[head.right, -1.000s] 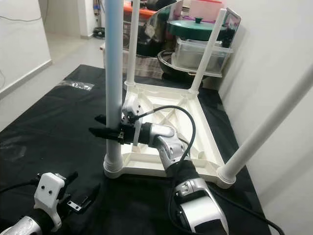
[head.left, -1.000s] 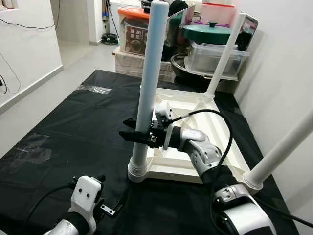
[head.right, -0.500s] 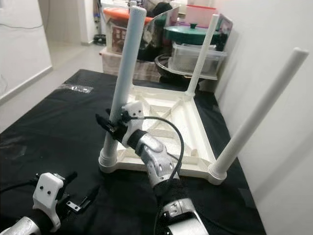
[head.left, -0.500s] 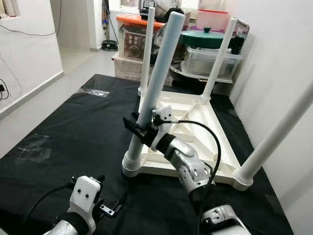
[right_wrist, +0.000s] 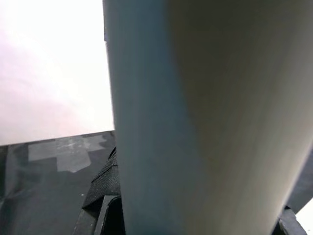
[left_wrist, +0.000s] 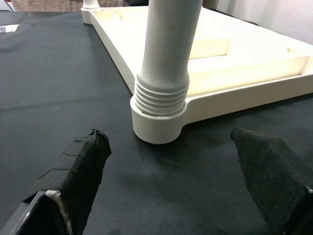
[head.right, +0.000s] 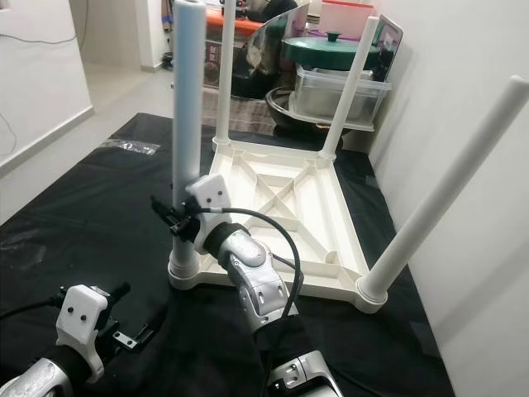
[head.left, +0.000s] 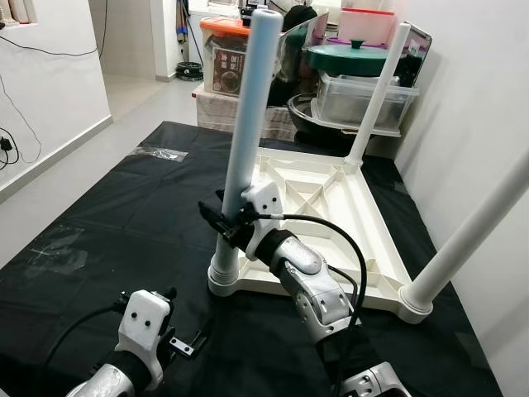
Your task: Building children table
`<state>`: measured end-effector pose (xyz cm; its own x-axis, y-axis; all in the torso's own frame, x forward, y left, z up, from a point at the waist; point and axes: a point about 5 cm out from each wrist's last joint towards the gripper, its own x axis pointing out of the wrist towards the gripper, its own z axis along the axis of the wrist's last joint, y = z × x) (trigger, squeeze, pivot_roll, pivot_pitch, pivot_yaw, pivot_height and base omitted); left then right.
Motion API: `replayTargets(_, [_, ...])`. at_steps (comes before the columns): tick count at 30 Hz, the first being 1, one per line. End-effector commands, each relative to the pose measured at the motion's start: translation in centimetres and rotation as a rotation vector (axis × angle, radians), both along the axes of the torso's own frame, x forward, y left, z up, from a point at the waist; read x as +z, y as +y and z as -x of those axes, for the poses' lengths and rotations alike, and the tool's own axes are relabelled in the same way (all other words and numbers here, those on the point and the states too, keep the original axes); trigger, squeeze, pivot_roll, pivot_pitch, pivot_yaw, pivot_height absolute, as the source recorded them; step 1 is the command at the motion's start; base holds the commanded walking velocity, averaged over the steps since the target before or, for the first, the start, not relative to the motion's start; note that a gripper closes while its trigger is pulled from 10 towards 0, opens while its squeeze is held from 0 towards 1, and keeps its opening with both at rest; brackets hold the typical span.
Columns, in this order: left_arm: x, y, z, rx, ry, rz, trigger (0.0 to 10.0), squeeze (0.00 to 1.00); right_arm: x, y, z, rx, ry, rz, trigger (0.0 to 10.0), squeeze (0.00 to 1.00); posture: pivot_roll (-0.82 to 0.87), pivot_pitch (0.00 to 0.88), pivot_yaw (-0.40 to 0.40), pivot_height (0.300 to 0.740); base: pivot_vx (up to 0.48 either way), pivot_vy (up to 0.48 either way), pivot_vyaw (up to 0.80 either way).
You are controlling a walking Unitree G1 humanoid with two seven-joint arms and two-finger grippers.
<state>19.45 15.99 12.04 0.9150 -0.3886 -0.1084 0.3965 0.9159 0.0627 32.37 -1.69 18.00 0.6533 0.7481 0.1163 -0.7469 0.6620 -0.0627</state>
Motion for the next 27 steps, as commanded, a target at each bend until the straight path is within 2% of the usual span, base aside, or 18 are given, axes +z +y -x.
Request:
replayTargets(1, [-0.4,-0.1,0.0,-0.001,0.02,0.007,10.0,0.0,-3.0,-0.4,0.3,0.008,0.107,0.102,10.0,0.0,0.12,0.0,-0.119,0.74,0.0,0.0,0.0])
replayTargets(5, [-0.5,-0.2,0.0,0.0,0.019,0.01,10.0,0.0,-3.2,0.2,0.6,0.087,0.121,0.136,10.0,0.0,0.13,0.0,-0.126,0.74,0.0,0.0,0.0])
replayTargets(11, [-0.5,-0.3,-0.1,0.002,0.018,0.012,10.0,0.0,-3.3,0.6,0.6,0.124,0.162,0.144,10.0,0.0,0.13,0.0,-0.131,0.74,0.0,0.0,0.0])
replayTargets(17, [-0.5,-0.4,-0.1,-0.002,0.018,0.014,10.0,0.0,-2.7,1.5,0.5,0.24,0.193,0.098,10.0,0.0,0.13,0.0,-0.13,0.74,0.0,0.0,0.0])
replayTargets(19, [-0.5,-0.4,-0.1,-0.002,0.018,0.014,10.0,0.0,-2.7,1.5,0.5,0.24,0.193,0.098,10.0,0.0,0.13,0.0,-0.13,0.74,0.0,0.0,0.0])
replayTargets(21, [-0.5,-0.4,-0.1,-0.004,0.017,0.014,10.0,0.0,-1.8,2.0,0.8,0.349,0.184,0.038,10.0,0.0,0.14,0.0,-0.135,0.74,0.0,0.0,0.0])
replayTargets(23, [-0.5,-0.4,-0.1,-0.004,0.018,0.014,10.0,0.0,-1.1,2.3,0.8,0.404,0.173,0.005,10.0,0.0,0.14,0.0,-0.138,0.74,0.0,0.0,0.0])
replayTargets(27, [-0.5,-0.4,0.0,-0.003,0.018,0.014,10.0,0.0,-0.9,2.4,0.8,0.417,0.175,-0.009,10.0,0.0,0.15,0.0,-0.142,0.74,0.0,0.0,0.0])
